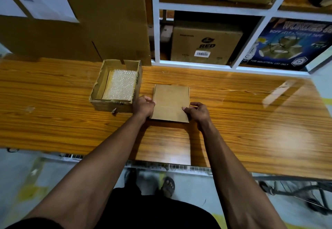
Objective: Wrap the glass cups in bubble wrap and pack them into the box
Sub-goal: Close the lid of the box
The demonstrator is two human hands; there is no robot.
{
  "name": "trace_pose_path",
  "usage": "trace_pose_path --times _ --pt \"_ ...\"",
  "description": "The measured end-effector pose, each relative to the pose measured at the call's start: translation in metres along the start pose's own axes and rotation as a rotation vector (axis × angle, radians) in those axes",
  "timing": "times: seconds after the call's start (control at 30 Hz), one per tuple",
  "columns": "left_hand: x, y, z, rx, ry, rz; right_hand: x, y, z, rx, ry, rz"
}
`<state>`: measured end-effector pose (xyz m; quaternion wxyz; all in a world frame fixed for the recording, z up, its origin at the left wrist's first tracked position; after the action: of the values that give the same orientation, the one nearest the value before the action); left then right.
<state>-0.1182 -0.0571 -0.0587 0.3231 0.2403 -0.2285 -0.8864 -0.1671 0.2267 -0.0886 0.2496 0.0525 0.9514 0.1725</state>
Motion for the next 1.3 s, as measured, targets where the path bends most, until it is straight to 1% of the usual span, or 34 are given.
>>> trace_pose_path --times 0.07,0.27,0.4,0.57,0.67,0.8,0.93,1.03,1.13,1.3 --pt "0.001 -0.002 -0.006 0.021 0.008 -0.006 0.009 -0.002 0.009 -0.001 0.028 -0.003" --pt "0.005 -0.007 -0.011 0.067 -0.015 -0.015 -0.013 0.002 -0.003 -0.038 0.089 0.073" --pt "0.004 -0.006 -0.01 0.107 -0.03 0.009 -0.019 0.004 -0.005 -0.074 0.145 0.112" --pt "-0.003 -0.005 -0.014 0.119 -0.053 0.002 -0.028 0.008 -0.013 -0.269 0.241 0.2" --pt "-0.006 0.005 -0.021 0.116 -0.054 0.028 -0.028 0.01 -0.011 -0.297 0.246 0.232" --pt "-0.013 0.011 -0.026 0.073 -0.058 0.008 -0.028 0.014 -0.008 -0.292 0.214 0.215" --pt "-0.018 0.011 -0.028 0.04 -0.1 -0.034 -0.032 0.013 -0.012 -0.312 0.255 0.165" --pt "-0.022 0.009 -0.028 0.06 -0.166 -0.046 -0.036 0.01 -0.014 -0.309 0.291 0.12" --pt "-0.029 0.007 -0.021 0.097 -0.254 -0.061 -0.04 0.007 -0.021 -0.38 0.398 0.113" --pt "-0.037 0.0 -0.006 0.315 -0.549 -0.105 -0.042 -0.006 -0.029 -0.528 0.58 -0.003"
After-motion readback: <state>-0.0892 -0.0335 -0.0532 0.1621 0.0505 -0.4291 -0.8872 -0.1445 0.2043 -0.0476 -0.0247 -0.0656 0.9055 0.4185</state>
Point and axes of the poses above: each hand's wrist, its own x-axis towards the middle knuckle, its own y-axis out of the back of the hand, z = x × y, the point moved 8 cm from there along x, towards the middle knuckle, and after that the axes turned 9 degrees about z, right-handed, at the moved point
